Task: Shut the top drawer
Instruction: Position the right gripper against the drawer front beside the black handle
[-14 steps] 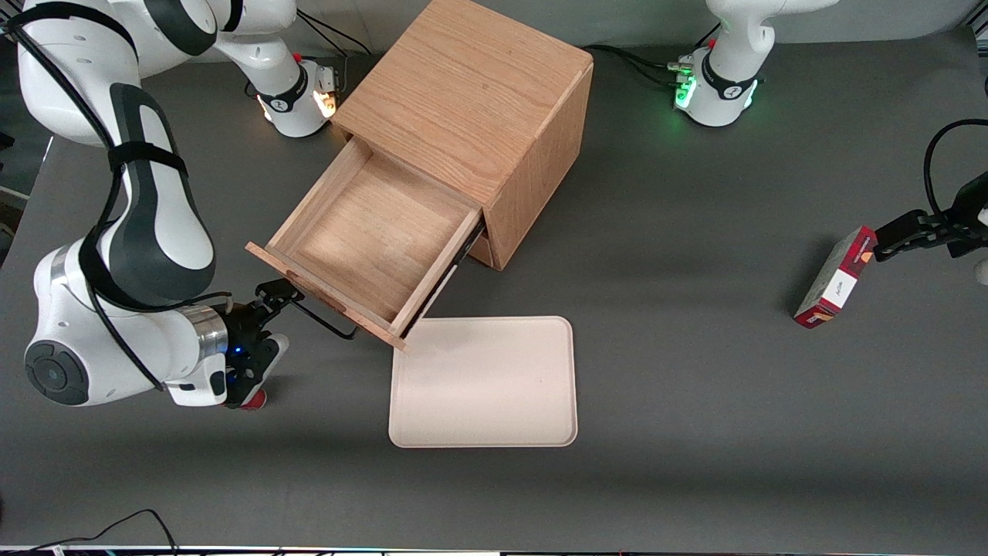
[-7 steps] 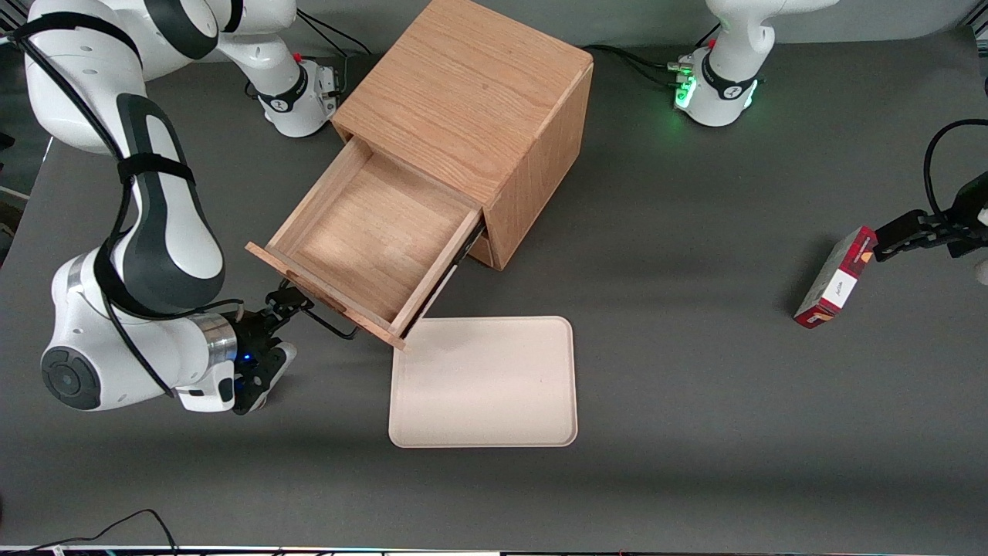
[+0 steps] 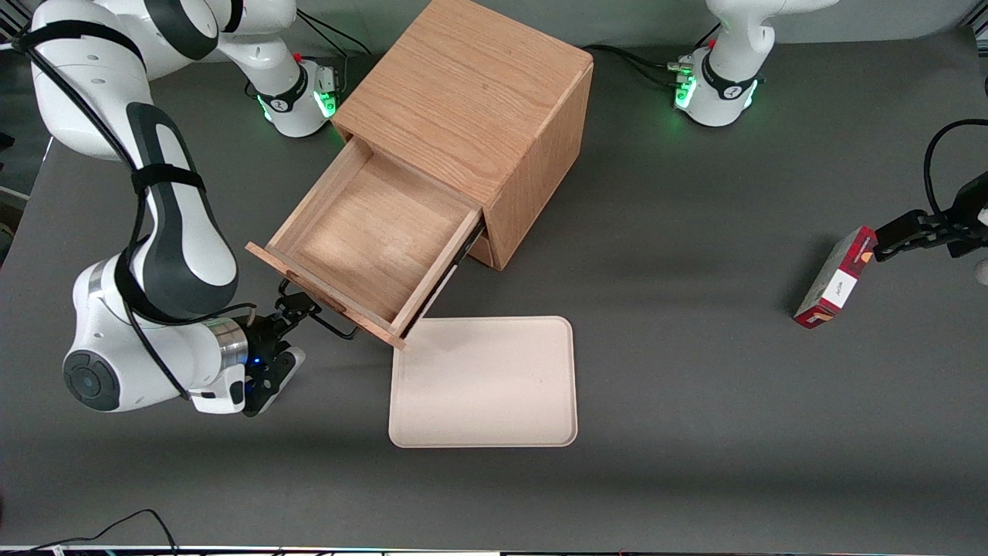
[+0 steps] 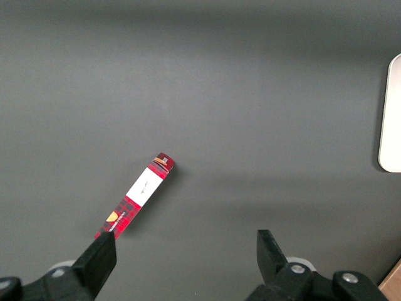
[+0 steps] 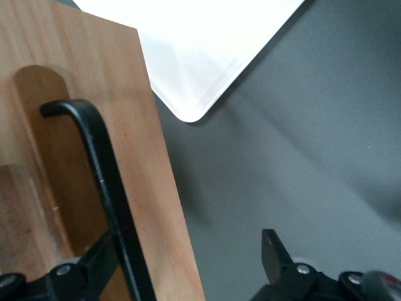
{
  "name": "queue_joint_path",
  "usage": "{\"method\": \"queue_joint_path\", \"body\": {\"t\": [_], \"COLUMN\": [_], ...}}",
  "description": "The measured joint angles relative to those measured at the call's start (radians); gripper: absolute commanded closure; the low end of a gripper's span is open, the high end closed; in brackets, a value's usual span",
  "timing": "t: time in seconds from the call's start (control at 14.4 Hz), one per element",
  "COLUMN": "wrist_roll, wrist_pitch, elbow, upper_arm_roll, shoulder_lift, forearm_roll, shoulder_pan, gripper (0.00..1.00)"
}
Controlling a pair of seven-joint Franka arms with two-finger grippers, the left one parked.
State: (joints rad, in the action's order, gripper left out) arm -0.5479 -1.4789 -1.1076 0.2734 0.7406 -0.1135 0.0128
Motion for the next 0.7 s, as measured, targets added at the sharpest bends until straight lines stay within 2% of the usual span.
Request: {"method": "queue_joint_path", "body": {"t": [0.35, 0.7], "wrist_roll": [0.003, 0.043], "wrist_pitch": [-0.011, -0.061], "elbow": [-0.015, -0.083], "upper_arm_roll": [0.0, 0.002], "shoulder_lift": [0.0, -0.03], "forearm_roll": [-0.006, -0.042], "shoulder_pan": [0.001, 0.0], "gripper": [0.0, 0.0]}}
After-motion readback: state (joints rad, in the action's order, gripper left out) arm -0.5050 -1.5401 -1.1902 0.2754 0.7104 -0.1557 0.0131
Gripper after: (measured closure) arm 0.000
